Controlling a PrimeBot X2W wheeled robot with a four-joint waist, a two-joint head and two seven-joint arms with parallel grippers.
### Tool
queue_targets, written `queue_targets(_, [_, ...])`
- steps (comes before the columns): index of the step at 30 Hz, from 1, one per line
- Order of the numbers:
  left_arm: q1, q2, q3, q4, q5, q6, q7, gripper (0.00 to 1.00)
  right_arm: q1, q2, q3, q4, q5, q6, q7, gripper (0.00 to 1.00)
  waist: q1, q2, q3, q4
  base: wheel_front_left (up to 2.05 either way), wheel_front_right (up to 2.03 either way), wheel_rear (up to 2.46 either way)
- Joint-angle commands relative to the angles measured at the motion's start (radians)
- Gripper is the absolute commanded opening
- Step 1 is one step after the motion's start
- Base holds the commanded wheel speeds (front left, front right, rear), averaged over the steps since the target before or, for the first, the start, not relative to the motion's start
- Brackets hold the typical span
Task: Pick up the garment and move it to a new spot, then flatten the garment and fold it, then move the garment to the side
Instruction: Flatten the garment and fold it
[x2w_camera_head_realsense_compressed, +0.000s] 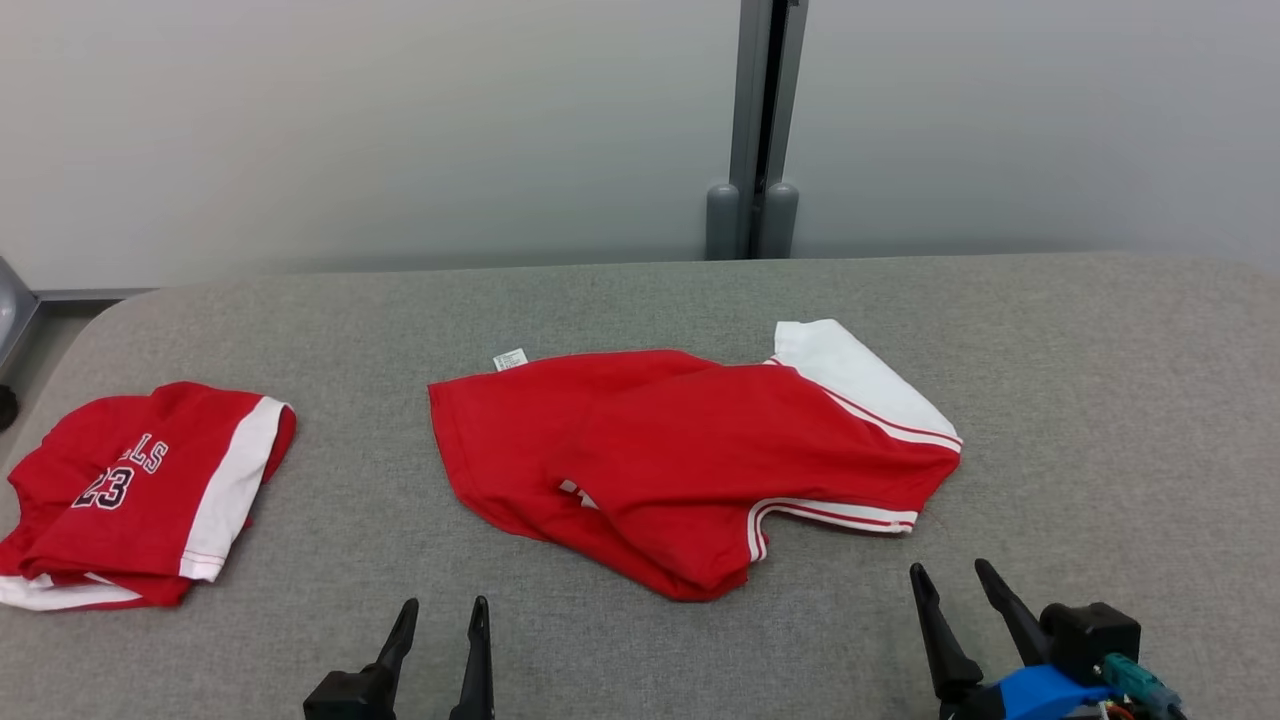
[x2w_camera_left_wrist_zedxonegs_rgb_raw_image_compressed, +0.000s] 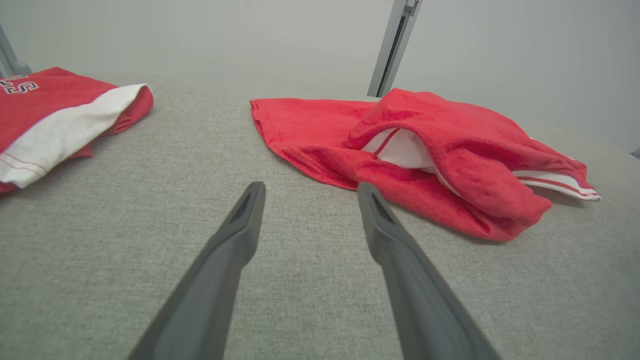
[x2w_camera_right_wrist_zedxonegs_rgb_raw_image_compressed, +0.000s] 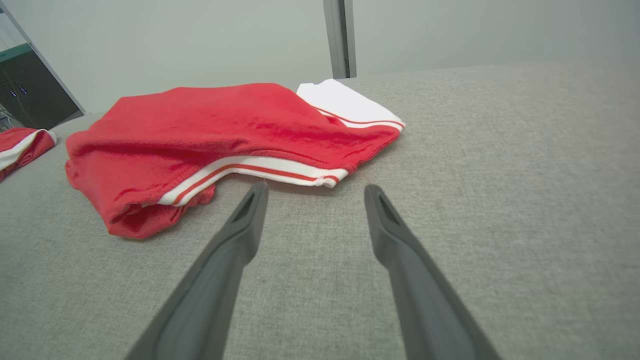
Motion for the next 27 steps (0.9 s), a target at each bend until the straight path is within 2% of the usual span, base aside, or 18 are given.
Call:
queue_targets(1, [-0.023,0.001,-0.011,-0.001,-0.007,0.003,-0.003,1.0,-0.03,-0.01,-0.006,0.019,0.008,0.0,0.0,1.0,0.0,0.0,0.02,0.018,0.0,0.0,0.0])
queue_targets(8, [-0.064,0.001,-0.051,-0.009,-0.015,0.006,-0.003,1.0,-0.142,-0.016,-0.061,0.108,0.04,0.0,0.0,1.0,0.0,0.0,0.088,0.067,0.0,0.0,0.0])
queue_targets(18, [-0.113,0.001,-0.085,-0.014,-0.025,0.009,-0.003,1.0,-0.267,-0.012,-0.091,0.302,0.06,0.0,0.0,1.0,0.0,0.0,0.15,0.118,0.0,0.0,0.0])
queue_targets(19, [-0.115,0.001,-0.086,-0.013,-0.026,0.01,-0.003,1.0,-0.277,-0.009,-0.095,0.317,0.063,0.0,0.0,0.75,0.0,0.0,0.153,0.12,0.0,0.0,0.0])
queue_targets(20, [-0.119,0.001,-0.088,-0.011,-0.025,0.01,-0.003,1.0,-0.284,-0.008,-0.096,0.335,0.061,0.0,0.001,0.3,0.0,0.0,0.156,0.122,0.0,0.0,0.0])
queue_targets(21, [-0.122,0.001,-0.089,-0.01,-0.027,0.012,-0.003,1.0,-0.29,-0.006,-0.098,0.341,0.064,0.0,0.001,0.0,0.0,0.0,0.158,0.123,0.0,0.0,0.0])
queue_targets(24, [-0.126,0.001,-0.09,-0.009,-0.032,0.015,-0.003,1.0,-0.299,-0.007,-0.1,0.327,0.073,0.0,0.001,0.0,0.0,0.0,0.161,0.125,0.0,0.0,0.0])
queue_targets(27, [-0.124,0.001,-0.089,-0.007,-0.035,0.016,-0.003,1.0,-0.306,-0.035,-0.124,0.236,0.085,0.0,0.0,0.0,0.0,0.0,0.158,0.125,0.0,0.0,0.0])
